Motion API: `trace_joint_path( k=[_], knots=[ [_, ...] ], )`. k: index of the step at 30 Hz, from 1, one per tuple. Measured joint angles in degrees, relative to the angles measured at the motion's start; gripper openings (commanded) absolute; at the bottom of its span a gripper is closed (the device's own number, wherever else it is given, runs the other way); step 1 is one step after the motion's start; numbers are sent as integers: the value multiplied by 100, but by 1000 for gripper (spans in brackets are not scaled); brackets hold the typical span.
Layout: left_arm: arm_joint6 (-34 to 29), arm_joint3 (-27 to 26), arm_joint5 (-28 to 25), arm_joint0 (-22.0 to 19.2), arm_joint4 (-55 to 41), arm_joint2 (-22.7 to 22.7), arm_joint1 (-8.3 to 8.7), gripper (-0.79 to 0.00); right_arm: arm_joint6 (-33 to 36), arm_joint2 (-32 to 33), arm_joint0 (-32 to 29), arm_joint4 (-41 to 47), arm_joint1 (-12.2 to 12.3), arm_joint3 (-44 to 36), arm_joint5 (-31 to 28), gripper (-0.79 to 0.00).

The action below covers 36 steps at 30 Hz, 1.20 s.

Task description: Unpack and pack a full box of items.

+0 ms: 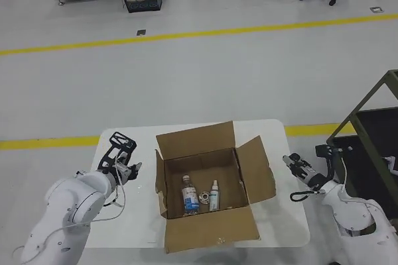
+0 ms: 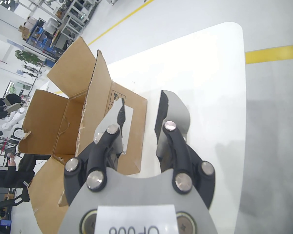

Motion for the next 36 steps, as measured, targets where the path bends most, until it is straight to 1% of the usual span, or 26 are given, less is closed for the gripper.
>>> trace_joint_path(
  k=[3,11,14,18,24,27,31,36],
  knots=[
    [1,3,0,1,7,3,1,-785,68,-183,135,79,-18,114,-29,-785],
    [-2,2,3,-1,1,1,0,-785,86,-210,145,80,-19,104,-47,-785],
    [13,9,1,9,0,6,0,-785,69,-343,169,82,-31,128,-189,-785],
    [196,92,-132,123,101,63,10,-785,125,-599,298,190,-56,185,-450,-785],
    [44,280,-341,114,328,201,29,-785,210,-982,515,242,-93,221,-752,-785],
    [92,417,-397,83,355,318,24,-785,326,-1202,658,214,-112,234,-892,-785],
    [157,537,-463,-1,327,433,16,-785,506,-1554,891,139,-153,344,-882,-785],
    [216,551,-635,-61,269,483,23,-785,734,-2105,1237,-181,-229,560,-660,-785]
  ],
)
